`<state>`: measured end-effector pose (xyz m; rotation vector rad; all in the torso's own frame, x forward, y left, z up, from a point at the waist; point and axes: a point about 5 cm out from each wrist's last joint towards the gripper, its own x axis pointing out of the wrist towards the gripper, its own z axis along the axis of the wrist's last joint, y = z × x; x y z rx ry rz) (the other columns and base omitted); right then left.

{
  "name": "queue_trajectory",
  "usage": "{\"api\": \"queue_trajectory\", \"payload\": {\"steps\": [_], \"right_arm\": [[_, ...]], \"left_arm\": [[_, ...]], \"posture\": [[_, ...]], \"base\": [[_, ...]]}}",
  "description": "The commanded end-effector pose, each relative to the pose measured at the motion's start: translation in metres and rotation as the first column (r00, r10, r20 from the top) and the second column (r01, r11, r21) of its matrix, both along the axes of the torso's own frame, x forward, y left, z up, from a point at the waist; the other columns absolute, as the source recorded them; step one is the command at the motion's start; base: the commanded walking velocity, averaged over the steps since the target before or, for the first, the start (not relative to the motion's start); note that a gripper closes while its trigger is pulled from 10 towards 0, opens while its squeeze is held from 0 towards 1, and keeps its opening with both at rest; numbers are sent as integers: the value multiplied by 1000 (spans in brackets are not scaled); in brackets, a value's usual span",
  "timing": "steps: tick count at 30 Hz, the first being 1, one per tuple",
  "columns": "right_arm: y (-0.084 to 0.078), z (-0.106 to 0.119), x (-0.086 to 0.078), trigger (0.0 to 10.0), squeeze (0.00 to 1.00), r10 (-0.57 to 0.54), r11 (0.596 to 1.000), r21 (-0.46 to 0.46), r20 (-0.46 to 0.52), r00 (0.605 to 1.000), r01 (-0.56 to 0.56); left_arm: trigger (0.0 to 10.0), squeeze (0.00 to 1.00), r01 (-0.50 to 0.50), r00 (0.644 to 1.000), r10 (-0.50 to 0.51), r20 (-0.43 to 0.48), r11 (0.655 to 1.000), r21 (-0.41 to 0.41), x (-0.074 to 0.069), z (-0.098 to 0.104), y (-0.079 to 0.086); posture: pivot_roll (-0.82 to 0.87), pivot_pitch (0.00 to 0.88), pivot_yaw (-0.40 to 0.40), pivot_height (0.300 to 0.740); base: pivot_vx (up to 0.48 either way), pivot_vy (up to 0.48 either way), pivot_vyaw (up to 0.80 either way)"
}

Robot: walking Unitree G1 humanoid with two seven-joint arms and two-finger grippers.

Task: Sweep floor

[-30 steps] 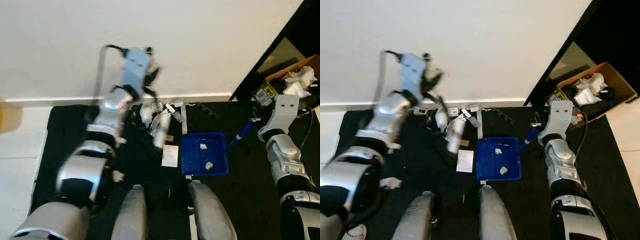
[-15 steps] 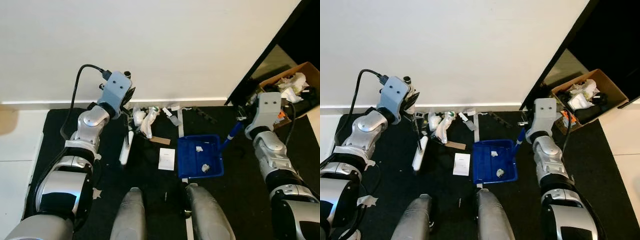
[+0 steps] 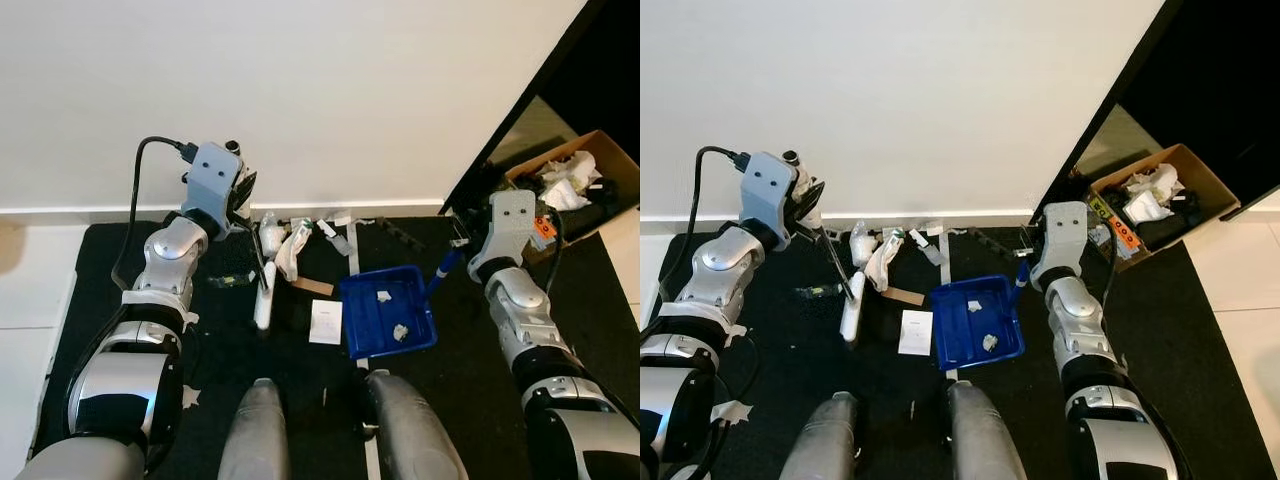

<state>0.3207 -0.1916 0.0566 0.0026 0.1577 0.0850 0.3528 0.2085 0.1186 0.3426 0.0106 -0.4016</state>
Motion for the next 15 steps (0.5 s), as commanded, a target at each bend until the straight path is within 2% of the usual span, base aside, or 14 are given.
{"api": "queue_trajectory", "payload": {"steps": [1,2,3,4,10,12,15], "right_arm": [[20,-29,-15,10000,0,36,988,155,-125,991,-16],[20,-29,-15,10000,0,36,988,155,-125,991,-16],[18,-28,-15,10000,0,27,988,152,-122,992,-8],[16,-28,-16,10000,0,23,989,150,-120,992,-5],[4,-25,-15,10000,0,-11,990,139,-112,994,27],[-7,-24,-15,10000,0,-42,990,132,-111,993,57],[-15,-24,-16,10000,0,-63,989,128,-112,992,77]], "left_arm": [[10000,0,-39,998,38,-46,999,-14,-4,-8,7],[10000,0,-39,998,38,-46,999,-14,-4,-8,7],[10000,0,-80,995,75,-70,994,-75,-6,-11,10],[10000,0,-89,994,83,-75,992,-88,-6,-12,11],[10000,0,-108,992,100,-80,989,-106,-9,-14,14],[10000,0,-129,989,120,-87,985,-112,-12,-17,18],[10000,0,-145,986,134,-94,983,-116,-15,-20,19]], "posture": [[37,100,12,740],[37,100,12,740],[34,95,16,740],[34,95,16,740],[35,90,18,740],[36,87,17,740],[37,87,16,740]], "base": [[0,0,0],[0,0,0],[0,0,0],[0,0,0],[0,0,0],[0,0,0],[0,446,0]]}}
